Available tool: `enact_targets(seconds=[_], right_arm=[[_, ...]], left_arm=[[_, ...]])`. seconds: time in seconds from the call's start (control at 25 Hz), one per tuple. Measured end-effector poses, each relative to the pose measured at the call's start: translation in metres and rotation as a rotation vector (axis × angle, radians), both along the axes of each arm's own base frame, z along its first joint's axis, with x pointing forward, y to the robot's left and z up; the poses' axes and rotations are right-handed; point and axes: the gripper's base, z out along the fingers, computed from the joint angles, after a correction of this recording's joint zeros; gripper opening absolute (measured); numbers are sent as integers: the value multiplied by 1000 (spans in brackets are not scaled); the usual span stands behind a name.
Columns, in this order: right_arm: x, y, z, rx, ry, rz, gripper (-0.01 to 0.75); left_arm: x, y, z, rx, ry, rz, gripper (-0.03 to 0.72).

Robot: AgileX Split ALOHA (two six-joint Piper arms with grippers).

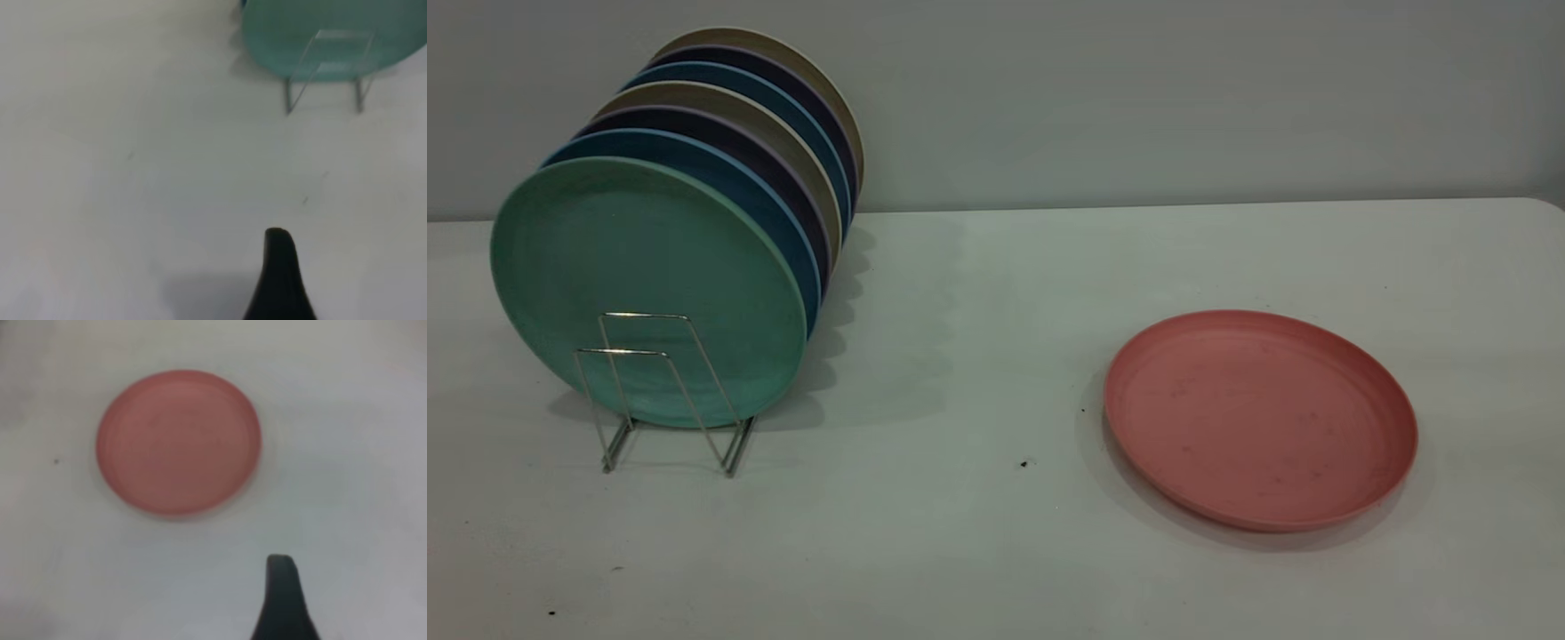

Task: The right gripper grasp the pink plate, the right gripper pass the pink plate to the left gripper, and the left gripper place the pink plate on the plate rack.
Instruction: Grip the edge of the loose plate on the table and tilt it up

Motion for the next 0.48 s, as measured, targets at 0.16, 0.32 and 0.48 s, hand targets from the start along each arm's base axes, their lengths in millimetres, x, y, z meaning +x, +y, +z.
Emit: enact_targets(seconds=[0.16,0.32,0.48], right_arm=[[39,4,-3,7,60,17,568],[78,6,-25,18,135,1,569],[109,9,-51,49,211,-22,561]], left_arm=[[47,-9,-2,-75,30,-98,594],[83,-19,-13,-153,85,-201,589],[115,-32,-20,-240,86,-315,590]])
